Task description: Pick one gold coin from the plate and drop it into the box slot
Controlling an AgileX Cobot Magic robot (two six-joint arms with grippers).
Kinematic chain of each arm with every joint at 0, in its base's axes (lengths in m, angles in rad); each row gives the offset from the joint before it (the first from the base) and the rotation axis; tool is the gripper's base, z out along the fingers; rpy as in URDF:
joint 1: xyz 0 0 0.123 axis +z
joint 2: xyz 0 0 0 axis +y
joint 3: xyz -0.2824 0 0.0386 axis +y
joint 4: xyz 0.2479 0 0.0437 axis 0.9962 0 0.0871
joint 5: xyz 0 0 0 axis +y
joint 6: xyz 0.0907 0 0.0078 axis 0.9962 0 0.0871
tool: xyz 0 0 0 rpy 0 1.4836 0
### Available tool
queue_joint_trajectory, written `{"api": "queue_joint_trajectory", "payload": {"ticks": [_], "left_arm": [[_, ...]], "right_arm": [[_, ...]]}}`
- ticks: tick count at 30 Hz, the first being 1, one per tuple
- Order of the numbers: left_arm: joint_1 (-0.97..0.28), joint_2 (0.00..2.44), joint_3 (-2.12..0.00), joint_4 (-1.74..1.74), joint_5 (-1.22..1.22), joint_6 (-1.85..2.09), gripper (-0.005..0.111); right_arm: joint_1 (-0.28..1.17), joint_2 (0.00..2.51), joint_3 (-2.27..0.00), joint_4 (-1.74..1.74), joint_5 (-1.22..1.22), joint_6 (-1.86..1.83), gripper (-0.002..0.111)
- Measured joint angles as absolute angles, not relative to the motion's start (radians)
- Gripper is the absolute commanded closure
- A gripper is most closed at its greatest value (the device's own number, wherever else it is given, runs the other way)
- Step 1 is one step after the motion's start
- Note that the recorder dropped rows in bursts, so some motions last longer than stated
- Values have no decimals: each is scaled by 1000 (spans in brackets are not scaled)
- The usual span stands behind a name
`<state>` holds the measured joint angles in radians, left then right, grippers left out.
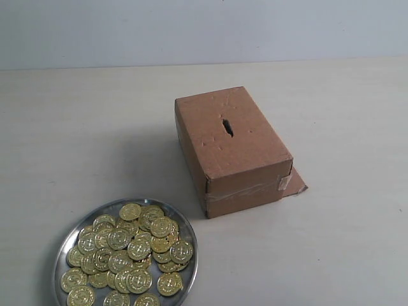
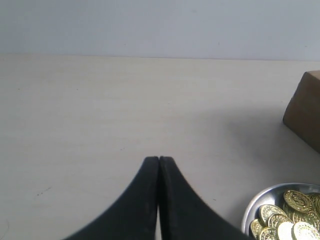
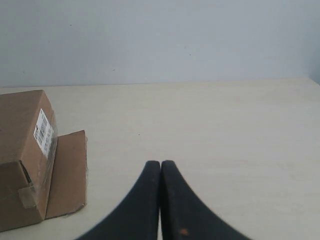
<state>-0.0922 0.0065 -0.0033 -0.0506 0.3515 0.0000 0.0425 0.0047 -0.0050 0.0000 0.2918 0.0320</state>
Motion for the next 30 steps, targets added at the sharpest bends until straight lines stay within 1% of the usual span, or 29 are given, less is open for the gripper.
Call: {"api": "queue_joint_trajectory", "payload": {"ticks": [30], "left_arm": [[-92,6,-3,-51,358,0,104]], "right_arm": [[42,5,-5,0,292,32,108]]}}
